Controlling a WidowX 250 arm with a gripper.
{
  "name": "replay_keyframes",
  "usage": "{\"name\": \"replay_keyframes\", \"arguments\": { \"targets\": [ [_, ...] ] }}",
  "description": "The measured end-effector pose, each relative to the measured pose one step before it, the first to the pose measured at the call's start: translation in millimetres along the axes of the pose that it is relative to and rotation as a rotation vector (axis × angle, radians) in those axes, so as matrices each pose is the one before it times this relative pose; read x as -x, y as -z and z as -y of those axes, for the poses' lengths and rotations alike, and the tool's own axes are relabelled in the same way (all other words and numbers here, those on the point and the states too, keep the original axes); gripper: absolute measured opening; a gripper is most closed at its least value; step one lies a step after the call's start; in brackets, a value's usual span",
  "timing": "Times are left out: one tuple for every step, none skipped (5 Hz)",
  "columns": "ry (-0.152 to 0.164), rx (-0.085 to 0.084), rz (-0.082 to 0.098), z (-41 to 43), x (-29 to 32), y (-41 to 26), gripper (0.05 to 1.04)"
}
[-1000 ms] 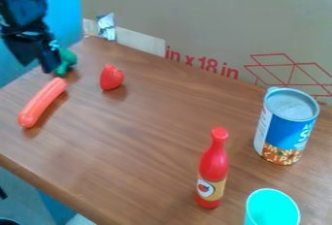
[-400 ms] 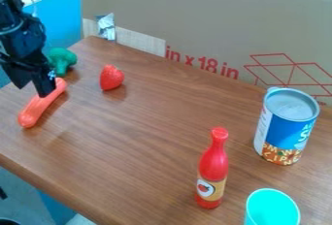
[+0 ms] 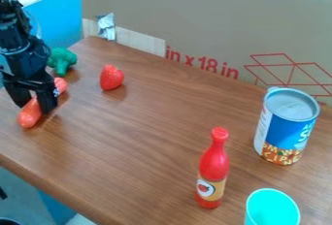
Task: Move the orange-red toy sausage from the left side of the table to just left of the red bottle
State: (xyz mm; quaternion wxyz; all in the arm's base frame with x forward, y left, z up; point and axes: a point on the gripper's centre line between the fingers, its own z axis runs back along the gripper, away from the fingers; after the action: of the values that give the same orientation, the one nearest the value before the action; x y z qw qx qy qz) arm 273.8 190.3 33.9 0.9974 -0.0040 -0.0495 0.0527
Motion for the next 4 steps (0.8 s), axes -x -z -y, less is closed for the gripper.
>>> {"name": "replay_keyframes", "arguments": {
  "targets": [
    [-0.0243,-0.034,-0.0213,-2.71,-2.93,8.39,0.961],
    [0.0146,-0.0229,0.01,7.1,-3.53,0.79,0.683],
    [0.0744,0.0396,0.0304,19.24,2.81,-12.49,0.571],
    [0.1116,0.0408,0.076,39.81,1.58,-27.62,0.571]
  ]
}}
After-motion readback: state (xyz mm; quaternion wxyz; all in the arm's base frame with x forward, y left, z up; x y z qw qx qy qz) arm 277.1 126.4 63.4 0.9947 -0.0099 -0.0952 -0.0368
